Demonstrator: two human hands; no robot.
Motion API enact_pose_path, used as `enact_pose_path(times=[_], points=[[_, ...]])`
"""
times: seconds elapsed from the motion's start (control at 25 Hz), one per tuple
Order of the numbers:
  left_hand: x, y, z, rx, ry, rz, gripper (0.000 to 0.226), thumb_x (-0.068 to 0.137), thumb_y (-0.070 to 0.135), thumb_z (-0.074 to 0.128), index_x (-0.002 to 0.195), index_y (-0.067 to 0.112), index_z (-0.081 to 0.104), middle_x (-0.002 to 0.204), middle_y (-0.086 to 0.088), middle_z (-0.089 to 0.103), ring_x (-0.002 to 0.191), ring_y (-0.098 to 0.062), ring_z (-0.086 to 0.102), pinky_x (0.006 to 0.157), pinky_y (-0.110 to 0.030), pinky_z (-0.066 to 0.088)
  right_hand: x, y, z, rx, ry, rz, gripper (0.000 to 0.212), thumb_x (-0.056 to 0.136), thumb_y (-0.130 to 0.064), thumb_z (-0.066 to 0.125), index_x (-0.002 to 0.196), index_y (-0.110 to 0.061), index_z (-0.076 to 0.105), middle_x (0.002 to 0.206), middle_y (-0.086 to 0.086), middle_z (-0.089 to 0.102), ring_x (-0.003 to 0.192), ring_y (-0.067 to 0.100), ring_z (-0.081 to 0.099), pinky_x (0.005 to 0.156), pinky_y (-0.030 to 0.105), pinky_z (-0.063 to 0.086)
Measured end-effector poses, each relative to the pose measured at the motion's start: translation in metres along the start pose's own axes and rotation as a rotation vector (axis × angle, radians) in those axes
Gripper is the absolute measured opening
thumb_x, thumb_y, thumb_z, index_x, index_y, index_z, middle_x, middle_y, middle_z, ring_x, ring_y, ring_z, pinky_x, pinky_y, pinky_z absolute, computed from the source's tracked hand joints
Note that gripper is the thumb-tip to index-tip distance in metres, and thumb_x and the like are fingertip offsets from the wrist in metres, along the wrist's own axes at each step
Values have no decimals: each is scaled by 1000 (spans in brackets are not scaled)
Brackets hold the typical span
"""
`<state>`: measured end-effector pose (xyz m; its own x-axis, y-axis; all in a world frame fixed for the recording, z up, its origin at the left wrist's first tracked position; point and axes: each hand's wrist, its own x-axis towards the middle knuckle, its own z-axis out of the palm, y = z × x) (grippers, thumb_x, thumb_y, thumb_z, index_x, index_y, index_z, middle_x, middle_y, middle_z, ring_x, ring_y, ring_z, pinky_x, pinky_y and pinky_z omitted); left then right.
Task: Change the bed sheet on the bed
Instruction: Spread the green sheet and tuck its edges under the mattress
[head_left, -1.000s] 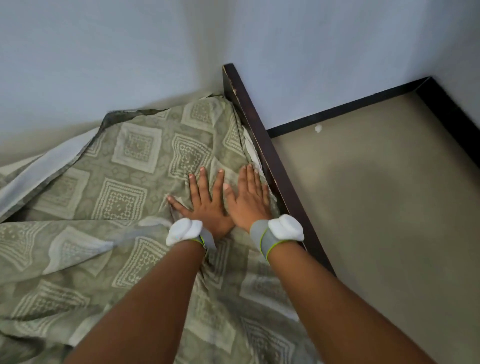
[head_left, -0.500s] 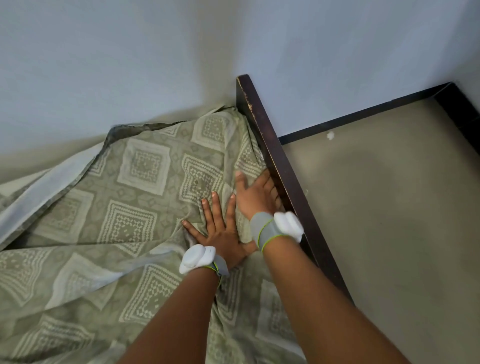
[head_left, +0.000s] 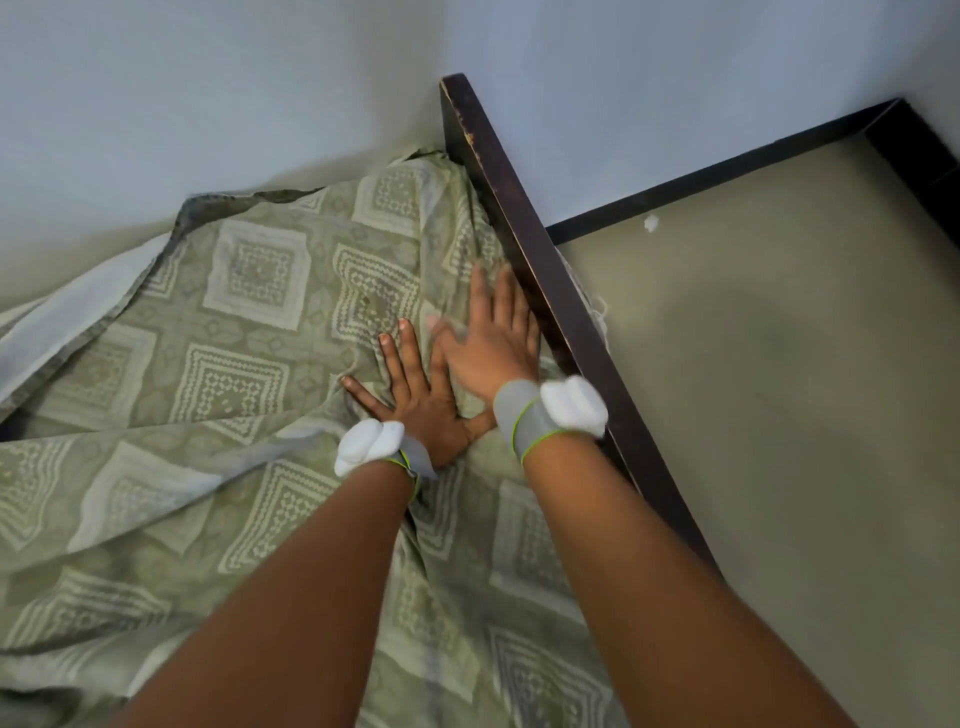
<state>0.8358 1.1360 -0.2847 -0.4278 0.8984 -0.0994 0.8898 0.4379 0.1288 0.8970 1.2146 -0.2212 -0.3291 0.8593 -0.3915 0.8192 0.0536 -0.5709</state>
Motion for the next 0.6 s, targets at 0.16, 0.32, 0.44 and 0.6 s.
enact_pose_path(times=[0.16, 0.32, 0.44, 0.6], points=[[-1, -1, -13, -39, -83, -20, 105, 64, 91, 25, 145, 42, -21, 156, 3, -26, 144, -21, -25, 91, -65, -32, -163, 59, 36, -146, 201, -49, 69, 93, -57, 29, 151, -19, 24, 160, 1, 14, 148, 22, 10, 117, 42, 5], [-24, 4, -36, -24, -216, -48, 98, 70, 89, 24, 147, 40, -13, 159, 3, -18, 147, -20, -15, 104, -70, -13, -270, 133, 35, -162, 235, 142, 74, 89, -67, 15, 153, -31, 3, 157, -17, -6, 147, 10, 13, 114, 27, 8], [-99, 16, -43, -60, -167, -22, 76, 89, 68, 24, 152, 33, 1, 161, -7, -2, 148, -25, -3, 114, -61, -4, -312, 154, 32, -111, 207, 184, 74, 89, -65, 18, 152, -32, -6, 158, -19, -7, 146, 8, 14, 114, 28, 14], [-261, 26, -28, -121, -92, 244, 76, 86, 66, 27, 151, 27, 20, 159, -9, 16, 146, -34, 13, 113, -60, 2, -375, 169, 43, -97, 164, 249, 73, 93, -62, 24, 151, -32, -8, 160, -13, -3, 147, 13, 12, 117, 36, 15]])
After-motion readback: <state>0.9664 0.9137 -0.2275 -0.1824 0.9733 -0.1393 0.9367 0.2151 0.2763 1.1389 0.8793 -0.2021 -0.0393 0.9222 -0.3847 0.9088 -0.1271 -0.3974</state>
